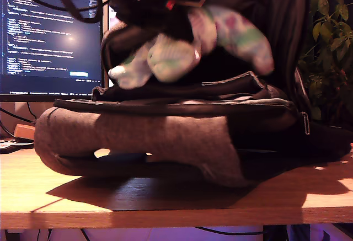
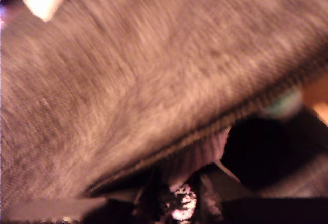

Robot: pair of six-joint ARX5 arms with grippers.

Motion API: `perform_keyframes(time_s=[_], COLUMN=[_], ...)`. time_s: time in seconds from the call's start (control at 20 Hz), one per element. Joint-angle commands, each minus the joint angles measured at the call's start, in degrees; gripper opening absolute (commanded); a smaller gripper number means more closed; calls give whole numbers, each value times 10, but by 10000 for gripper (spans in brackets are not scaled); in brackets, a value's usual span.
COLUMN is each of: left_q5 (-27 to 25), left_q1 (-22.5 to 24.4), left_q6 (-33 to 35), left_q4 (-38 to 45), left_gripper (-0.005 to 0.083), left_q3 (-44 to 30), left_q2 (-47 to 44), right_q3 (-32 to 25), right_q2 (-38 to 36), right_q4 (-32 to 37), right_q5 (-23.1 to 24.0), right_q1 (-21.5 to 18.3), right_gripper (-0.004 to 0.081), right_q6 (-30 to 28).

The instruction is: Pack the pair of socks inside the grey Google backpack

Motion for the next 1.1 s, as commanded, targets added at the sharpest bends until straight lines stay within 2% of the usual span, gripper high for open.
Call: perform_keyframes(time_s=[0.0, 0.15, 0.25, 0.3, 0.45, 0.5, 0.55, 0.75, 1.05], left_q5=[-21, -22, 2, 6, 5, 5, 5, -23, -35], left_q1=[2, 2, 3, 3, 3, 3, 3, 3, 2], left_q6=[4, -5, -14, -17, -16, -16, -15, 3, 5], left_q4=[65, 94, 92, 89, 88, 88, 88, 63, -81], left_gripper=[-24, -24, -15, 61, 521, 614, 647, 647, 647], left_q3=[6, 6, 6, 6, 6, 6, 6, 11, 76], left_q2=[-2, 3, 16, 24, 33, 33, 33, 31, 23], right_q3=[28, 28, 28, 28, 28, 28, 28, 28, 28], right_q2=[-15, -15, -15, -15, -15, -15, -15, -15, -15], right_q4=[10, 10, 10, 10, 10, 10, 10, 10, 10], right_q5=[-35, -52, -54, -54, -54, -54, -54, -54, -54], right_q1=[14, 14, 14, 14, 14, 14, 14, 14, 14], right_gripper=[-13, -13, -13, -13, -13, -13, -13, -13, -13], right_q6=[-6, -4, -3, -3, -3, -3, -3, -4, -4])
